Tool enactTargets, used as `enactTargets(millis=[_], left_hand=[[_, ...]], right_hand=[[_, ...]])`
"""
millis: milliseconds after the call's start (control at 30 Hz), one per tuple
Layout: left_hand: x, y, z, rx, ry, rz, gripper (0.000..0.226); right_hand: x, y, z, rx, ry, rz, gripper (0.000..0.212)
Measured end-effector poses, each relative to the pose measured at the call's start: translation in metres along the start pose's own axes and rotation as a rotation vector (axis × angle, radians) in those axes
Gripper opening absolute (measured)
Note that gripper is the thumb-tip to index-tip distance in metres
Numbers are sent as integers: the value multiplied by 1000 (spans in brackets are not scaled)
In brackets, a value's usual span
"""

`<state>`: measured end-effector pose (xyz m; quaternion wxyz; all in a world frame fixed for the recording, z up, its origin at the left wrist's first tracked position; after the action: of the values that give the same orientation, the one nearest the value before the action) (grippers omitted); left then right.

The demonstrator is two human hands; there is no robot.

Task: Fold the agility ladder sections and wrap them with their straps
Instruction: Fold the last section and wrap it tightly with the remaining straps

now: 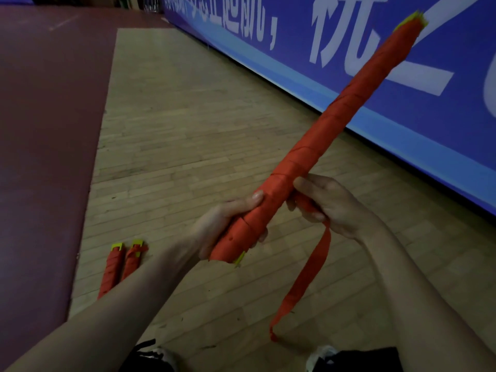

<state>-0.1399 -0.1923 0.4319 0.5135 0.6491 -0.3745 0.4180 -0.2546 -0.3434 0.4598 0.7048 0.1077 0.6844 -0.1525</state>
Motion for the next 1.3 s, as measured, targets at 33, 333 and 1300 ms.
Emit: enactTargets(millis=[33, 333, 1300], left_hand=[[0, 0, -1, 8, 10, -10, 59], [5, 6, 2, 284, 106, 205, 42], [-4, 7, 18, 536, 168, 323, 16]], right_hand=[[-1, -2, -1, -26, 15, -30, 25], [2, 0, -4, -34, 76, -181, 26], [19, 13, 7, 355, 156, 0, 36]])
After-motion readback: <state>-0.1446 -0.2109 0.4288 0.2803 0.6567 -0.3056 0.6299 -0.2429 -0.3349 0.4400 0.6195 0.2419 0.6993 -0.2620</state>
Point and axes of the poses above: each hand's wrist, its own z-axis towards the middle knuckle, its own y-axis out of the palm, x = y × z, the point moved 2 cm from there along z, towards the middle knuckle, and after that the axes turned 2 degrees about -z, right-handed, at the moved point
